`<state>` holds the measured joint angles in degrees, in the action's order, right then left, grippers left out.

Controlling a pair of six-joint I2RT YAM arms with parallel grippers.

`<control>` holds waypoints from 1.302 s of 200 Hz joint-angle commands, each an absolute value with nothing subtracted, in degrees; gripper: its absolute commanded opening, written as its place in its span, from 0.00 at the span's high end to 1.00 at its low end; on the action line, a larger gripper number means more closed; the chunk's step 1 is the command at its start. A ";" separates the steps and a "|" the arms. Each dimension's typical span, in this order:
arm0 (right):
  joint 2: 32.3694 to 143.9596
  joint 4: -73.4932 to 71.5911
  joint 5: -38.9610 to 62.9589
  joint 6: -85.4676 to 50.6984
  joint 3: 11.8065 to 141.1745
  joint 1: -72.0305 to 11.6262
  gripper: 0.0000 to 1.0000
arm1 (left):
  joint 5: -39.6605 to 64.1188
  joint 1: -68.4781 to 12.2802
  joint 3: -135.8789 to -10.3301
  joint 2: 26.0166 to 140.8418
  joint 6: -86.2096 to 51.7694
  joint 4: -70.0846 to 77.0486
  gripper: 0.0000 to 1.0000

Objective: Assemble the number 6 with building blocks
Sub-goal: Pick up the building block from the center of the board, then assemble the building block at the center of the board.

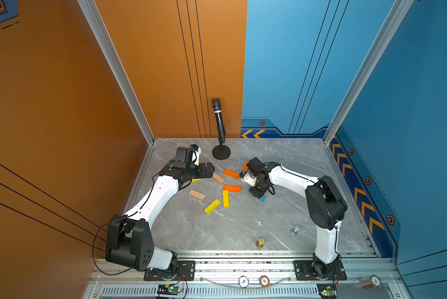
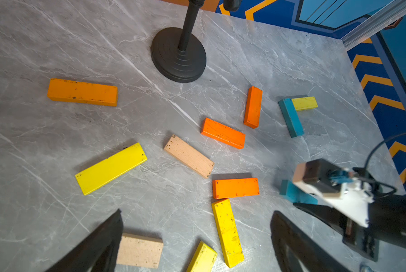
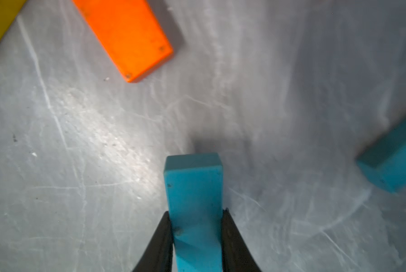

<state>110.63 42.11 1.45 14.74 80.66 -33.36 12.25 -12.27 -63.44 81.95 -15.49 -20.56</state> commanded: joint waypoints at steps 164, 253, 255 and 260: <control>110.13 37.45 -10.16 -18.85 75.50 -25.67 0.72 | 13.50 -12.21 -62.93 81.10 -16.08 -20.12 0.02; 113.59 37.97 -9.61 -20.06 79.35 -25.49 0.55 | 13.29 -12.15 -62.83 81.21 -15.82 -20.12 0.02; 113.56 38.03 -9.54 -20.02 79.56 -25.49 0.54 | 13.30 -12.18 -62.84 81.21 -15.82 -20.08 0.02; 113.35 38.26 -9.35 -19.83 79.99 -25.49 0.52 | 13.27 -12.19 -62.80 81.21 -15.81 -20.08 0.02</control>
<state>112.99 37.82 -9.08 -19.42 77.43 -25.80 12.62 -12.27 -63.42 81.95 -15.97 -20.40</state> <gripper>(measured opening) 0.435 0.976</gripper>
